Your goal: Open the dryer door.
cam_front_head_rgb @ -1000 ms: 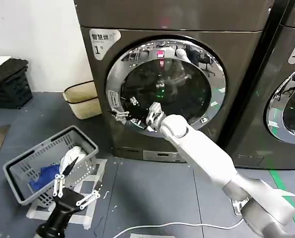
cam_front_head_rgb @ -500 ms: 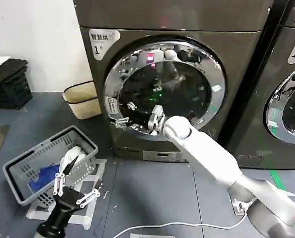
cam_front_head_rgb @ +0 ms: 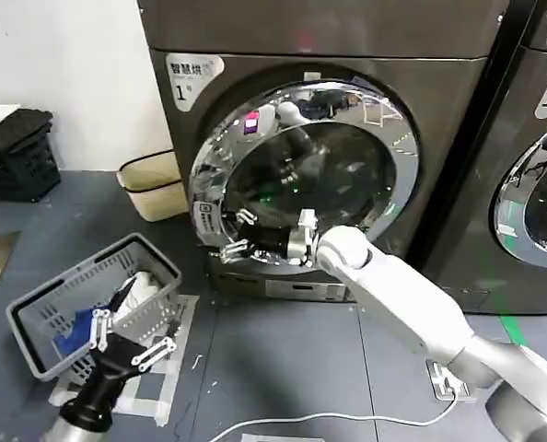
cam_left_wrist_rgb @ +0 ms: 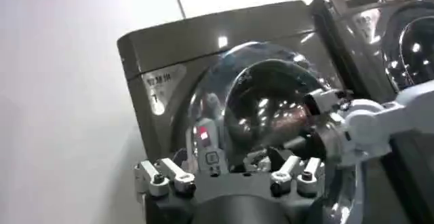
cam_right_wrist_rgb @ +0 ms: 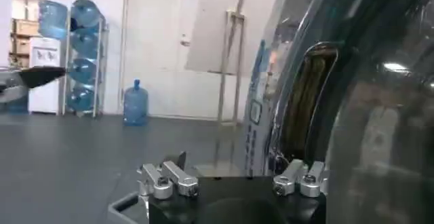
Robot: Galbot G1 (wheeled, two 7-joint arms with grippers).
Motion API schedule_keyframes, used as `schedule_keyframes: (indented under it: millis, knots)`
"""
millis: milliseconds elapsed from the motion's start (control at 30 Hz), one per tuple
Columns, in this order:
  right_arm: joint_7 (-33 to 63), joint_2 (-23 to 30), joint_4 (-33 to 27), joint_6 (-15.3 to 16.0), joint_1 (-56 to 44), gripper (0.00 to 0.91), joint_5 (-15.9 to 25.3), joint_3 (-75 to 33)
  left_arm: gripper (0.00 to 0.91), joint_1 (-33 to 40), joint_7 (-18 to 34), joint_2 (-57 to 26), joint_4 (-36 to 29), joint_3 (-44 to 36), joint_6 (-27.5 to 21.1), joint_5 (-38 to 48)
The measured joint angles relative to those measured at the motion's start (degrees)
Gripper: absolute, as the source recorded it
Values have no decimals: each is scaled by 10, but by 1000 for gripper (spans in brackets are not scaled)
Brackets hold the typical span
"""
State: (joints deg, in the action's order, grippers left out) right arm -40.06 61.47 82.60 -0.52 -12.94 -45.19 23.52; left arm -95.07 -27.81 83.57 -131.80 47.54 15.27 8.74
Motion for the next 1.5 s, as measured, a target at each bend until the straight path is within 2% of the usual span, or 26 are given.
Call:
schedule_keyframes:
  millis: [367, 467, 667, 933, 1500]
  knots:
    - [-12, -47, 65, 2, 5, 907, -23, 20, 907, 66, -2, -43, 25, 44, -81, 121]
    - [-20, -57, 78, -7, 3, 907, -35, 24, 907, 89, 3, -65, 38, 55, -98, 154]
    - [-61, -84, 106, -26, 0, 907, -62, 33, 907, 135, 3, -117, 65, 53, -102, 172]
    - [-142, -97, 105, -50, 7, 907, -96, 32, 907, 199, 1, -183, 110, 33, -107, 200]
    - [-274, -95, 78, -66, -8, 907, -103, 0, 907, 294, -19, -239, 174, -21, -115, 210]
